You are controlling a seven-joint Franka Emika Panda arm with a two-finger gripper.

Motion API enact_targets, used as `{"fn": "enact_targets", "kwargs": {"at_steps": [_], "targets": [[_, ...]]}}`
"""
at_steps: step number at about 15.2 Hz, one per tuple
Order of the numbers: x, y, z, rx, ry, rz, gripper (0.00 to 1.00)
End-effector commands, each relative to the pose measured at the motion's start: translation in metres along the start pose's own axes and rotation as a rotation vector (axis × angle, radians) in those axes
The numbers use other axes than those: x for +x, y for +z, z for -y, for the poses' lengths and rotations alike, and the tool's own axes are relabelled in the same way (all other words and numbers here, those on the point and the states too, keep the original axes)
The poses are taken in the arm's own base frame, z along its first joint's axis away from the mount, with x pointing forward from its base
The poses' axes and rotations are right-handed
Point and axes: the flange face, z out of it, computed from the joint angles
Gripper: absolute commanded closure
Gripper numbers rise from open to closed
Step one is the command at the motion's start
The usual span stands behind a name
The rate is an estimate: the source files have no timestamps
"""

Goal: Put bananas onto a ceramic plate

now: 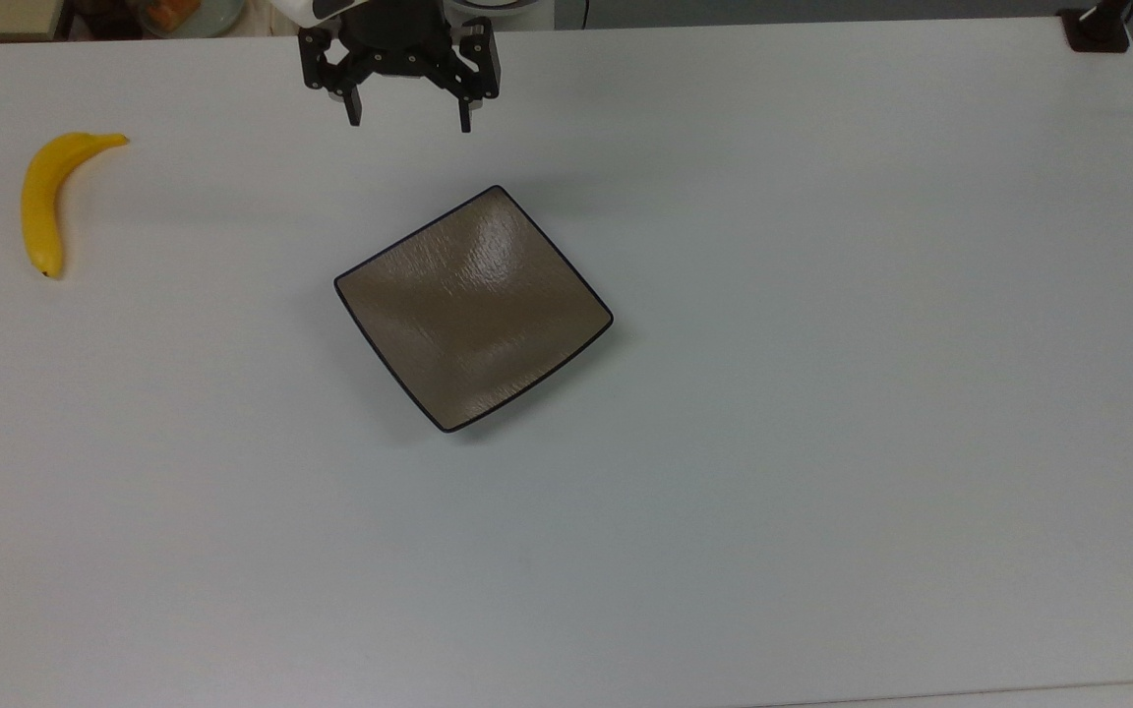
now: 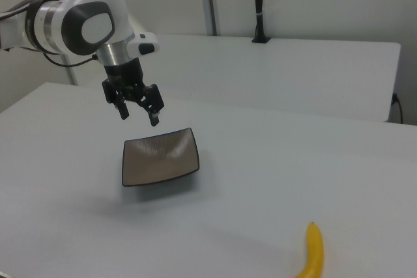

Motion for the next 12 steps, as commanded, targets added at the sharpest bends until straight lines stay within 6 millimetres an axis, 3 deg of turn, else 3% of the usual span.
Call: {"fn": "enact_targets", "kwargs": {"at_steps": [1, 12], "targets": [[-0.006, 0.0005, 0.002, 0.01, 0.013, -0.01, 0.0], [-0.0046, 0.001, 0.0012, -0.001, 0.001, -0.019, 0.0]]}}
